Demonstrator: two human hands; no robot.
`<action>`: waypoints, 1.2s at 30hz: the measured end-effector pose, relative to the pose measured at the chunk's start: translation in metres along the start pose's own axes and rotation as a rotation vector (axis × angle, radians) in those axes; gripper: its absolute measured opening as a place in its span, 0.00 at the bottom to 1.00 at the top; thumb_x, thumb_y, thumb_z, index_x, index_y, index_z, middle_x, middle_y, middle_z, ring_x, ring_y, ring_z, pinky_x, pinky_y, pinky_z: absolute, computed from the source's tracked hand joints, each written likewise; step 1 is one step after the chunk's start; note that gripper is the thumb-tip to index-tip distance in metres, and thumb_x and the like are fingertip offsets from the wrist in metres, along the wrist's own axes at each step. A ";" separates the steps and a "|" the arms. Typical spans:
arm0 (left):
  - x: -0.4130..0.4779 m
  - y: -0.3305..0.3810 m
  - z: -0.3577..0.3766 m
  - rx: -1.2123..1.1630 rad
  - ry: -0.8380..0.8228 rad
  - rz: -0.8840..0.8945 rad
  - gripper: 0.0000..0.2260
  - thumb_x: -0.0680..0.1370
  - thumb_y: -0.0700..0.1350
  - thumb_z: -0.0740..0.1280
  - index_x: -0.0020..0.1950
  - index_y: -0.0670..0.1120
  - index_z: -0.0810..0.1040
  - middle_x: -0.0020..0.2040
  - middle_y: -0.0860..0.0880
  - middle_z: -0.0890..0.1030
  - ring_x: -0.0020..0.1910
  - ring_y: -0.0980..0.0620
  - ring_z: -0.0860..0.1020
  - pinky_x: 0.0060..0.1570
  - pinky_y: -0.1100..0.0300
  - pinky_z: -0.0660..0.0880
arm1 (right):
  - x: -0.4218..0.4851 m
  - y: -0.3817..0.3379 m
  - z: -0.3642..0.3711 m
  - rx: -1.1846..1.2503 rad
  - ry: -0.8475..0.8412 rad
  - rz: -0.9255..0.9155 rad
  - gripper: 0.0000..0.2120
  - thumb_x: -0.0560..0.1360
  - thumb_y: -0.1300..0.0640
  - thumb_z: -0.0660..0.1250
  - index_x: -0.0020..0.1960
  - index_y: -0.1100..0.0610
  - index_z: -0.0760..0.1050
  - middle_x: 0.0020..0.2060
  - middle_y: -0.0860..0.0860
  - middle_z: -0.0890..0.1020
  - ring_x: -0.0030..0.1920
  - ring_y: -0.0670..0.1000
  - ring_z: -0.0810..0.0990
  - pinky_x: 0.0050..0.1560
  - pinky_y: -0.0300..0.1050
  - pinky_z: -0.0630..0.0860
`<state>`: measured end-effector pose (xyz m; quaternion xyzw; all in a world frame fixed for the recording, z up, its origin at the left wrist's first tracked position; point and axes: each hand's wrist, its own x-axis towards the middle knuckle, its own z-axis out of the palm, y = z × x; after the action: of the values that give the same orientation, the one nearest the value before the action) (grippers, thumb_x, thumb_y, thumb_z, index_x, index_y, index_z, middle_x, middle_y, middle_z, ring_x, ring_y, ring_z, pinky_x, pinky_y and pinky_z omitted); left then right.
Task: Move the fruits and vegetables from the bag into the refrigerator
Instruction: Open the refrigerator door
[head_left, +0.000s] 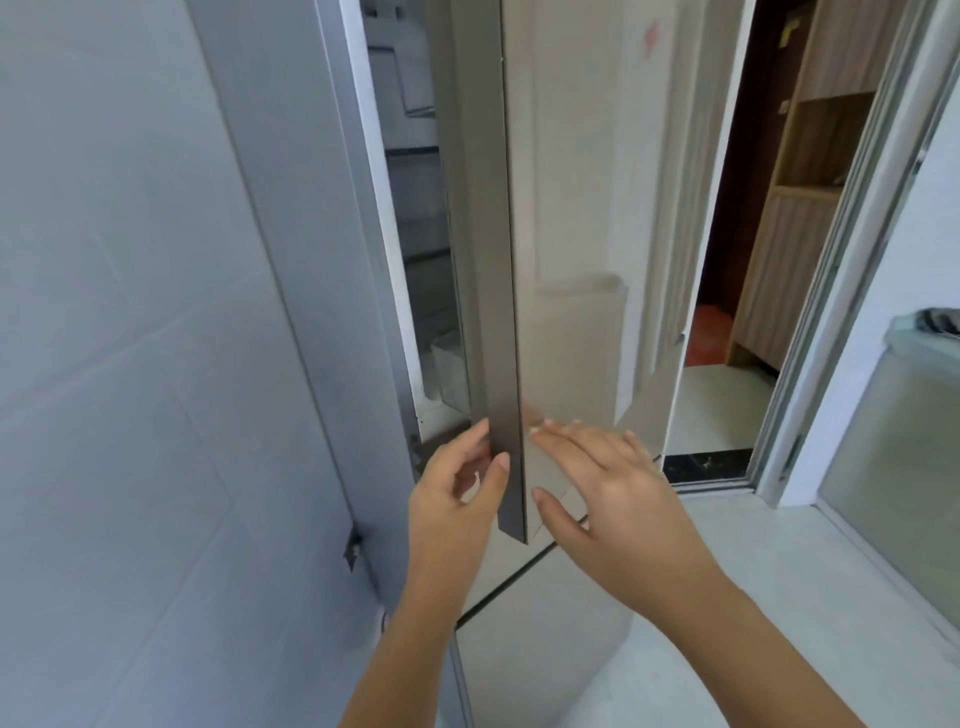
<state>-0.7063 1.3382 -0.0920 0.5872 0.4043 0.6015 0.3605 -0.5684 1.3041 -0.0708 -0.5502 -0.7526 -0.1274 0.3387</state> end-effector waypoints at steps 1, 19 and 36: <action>-0.005 0.001 0.003 0.009 -0.023 0.012 0.17 0.74 0.37 0.67 0.54 0.59 0.75 0.52 0.51 0.81 0.51 0.59 0.79 0.53 0.67 0.73 | -0.006 0.001 -0.005 0.001 0.001 0.022 0.23 0.71 0.48 0.57 0.61 0.56 0.75 0.56 0.51 0.80 0.56 0.54 0.78 0.56 0.60 0.74; -0.077 0.029 0.081 -0.063 -0.524 0.140 0.17 0.72 0.48 0.64 0.58 0.64 0.70 0.57 0.60 0.77 0.57 0.65 0.74 0.56 0.71 0.68 | -0.105 0.009 -0.087 -0.260 0.157 0.298 0.21 0.72 0.49 0.57 0.59 0.57 0.76 0.55 0.51 0.81 0.56 0.55 0.78 0.56 0.58 0.74; -0.049 0.033 0.057 0.521 -0.253 0.740 0.16 0.73 0.46 0.59 0.55 0.41 0.79 0.55 0.44 0.80 0.56 0.51 0.71 0.56 0.59 0.65 | -0.062 0.024 -0.066 -0.294 0.174 0.288 0.22 0.70 0.49 0.56 0.58 0.59 0.76 0.55 0.56 0.80 0.56 0.59 0.78 0.54 0.62 0.74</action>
<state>-0.6453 1.2839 -0.0832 0.8316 0.2583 0.4915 0.0088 -0.5121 1.2299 -0.0664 -0.6822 -0.6076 -0.2329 0.3333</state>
